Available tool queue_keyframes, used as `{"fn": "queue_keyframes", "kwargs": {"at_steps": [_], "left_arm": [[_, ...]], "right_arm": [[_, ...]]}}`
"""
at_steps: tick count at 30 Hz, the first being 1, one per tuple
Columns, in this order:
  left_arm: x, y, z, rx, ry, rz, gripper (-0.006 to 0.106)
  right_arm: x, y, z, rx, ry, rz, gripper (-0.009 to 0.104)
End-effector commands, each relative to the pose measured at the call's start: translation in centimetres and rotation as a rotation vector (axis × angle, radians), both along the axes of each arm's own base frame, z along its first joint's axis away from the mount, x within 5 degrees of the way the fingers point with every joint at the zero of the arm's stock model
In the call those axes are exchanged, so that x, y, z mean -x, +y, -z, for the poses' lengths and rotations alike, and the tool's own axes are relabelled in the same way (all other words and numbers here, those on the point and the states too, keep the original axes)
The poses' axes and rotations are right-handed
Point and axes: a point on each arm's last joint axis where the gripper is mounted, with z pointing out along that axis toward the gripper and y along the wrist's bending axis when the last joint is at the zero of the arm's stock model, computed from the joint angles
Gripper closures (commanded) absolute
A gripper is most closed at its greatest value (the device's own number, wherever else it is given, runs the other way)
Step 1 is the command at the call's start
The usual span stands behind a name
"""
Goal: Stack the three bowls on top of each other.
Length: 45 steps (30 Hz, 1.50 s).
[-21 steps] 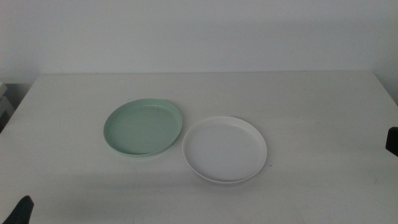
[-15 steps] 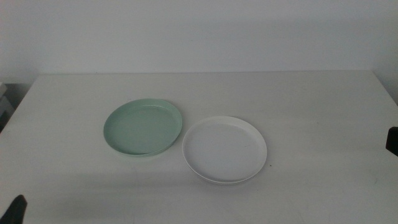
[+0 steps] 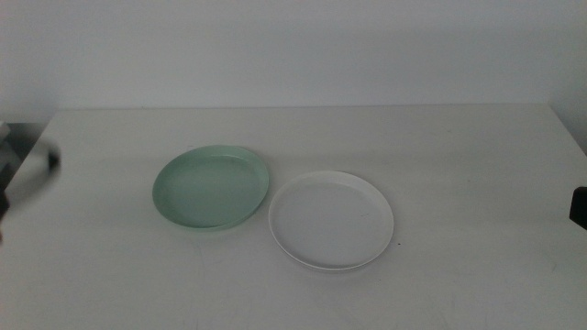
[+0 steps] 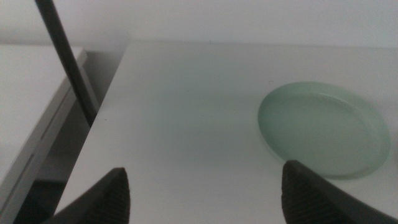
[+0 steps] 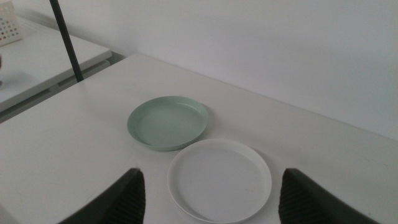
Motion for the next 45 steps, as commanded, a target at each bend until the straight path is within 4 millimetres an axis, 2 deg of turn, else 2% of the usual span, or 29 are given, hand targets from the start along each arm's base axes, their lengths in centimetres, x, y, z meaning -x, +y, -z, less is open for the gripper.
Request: {"fn": "queue_keyframes", "kwargs": {"at_steps": [1, 5, 8, 13, 17, 22, 27, 32, 35, 41, 43, 45], "left_arm": [[-2.5, 0.1, -4.0, 0.018, -0.024, -0.002, 0.020], [-6.5, 0.2, -7.0, 0.045, 0.057, 0.009, 0.020], [-9.3, 0.1, -8.5, 0.071, 0.087, 0.036, 0.020], [-13.4, -0.5, -9.8, 0.105, 0.112, 0.131, 0.020], [-16.4, -0.8, -9.2, 0.118, 0.139, 0.181, 0.020], [-19.0, -0.7, -6.8, 0.165, 0.195, 0.166, 0.020], [-21.7, -0.6, -3.4, 0.247, 0.274, 0.131, 0.020], [-24.7, -0.8, 0.5, 0.281, 0.418, 0.140, 0.021], [-26.8, -1.4, 3.5, 0.286, 0.509, 0.155, 0.021], [-29.8, -2.6, 8.1, 0.294, 0.610, 0.175, 0.022], [-30.5, -3.2, 9.2, 0.296, 0.633, 0.185, 0.026], [-31.0, -3.7, 10.2, 0.307, 0.660, 0.183, 0.039]], "right_arm": [[-0.2, -0.1, -1.2, -0.042, -0.071, 0.026, 0.041], [-0.2, -0.1, -1.2, -0.042, -0.071, 0.026, 0.041], [-0.2, -0.1, -1.2, -0.042, -0.071, 0.026, 0.041], [-0.2, -0.1, -1.2, -0.042, -0.071, 0.026, 0.041], [-0.2, -0.1, -1.2, -0.042, -0.071, 0.026, 0.041], [-0.2, -0.1, -1.2, -0.042, -0.071, 0.026, 0.041], [-0.2, -0.1, -1.2, -0.042, -0.071, 0.026, 0.041], [-0.2, -0.1, -1.2, -0.042, -0.071, 0.026, 0.041], [-0.2, -0.1, -1.2, -0.042, -0.071, 0.026, 0.041], [-0.3, -0.1, -1.2, -0.040, -0.072, 0.027, 0.041], [-0.3, -0.1, -1.2, -0.040, -0.072, 0.027, 0.041], [-0.3, -0.1, -1.2, -0.040, -0.072, 0.027, 0.041]]}}
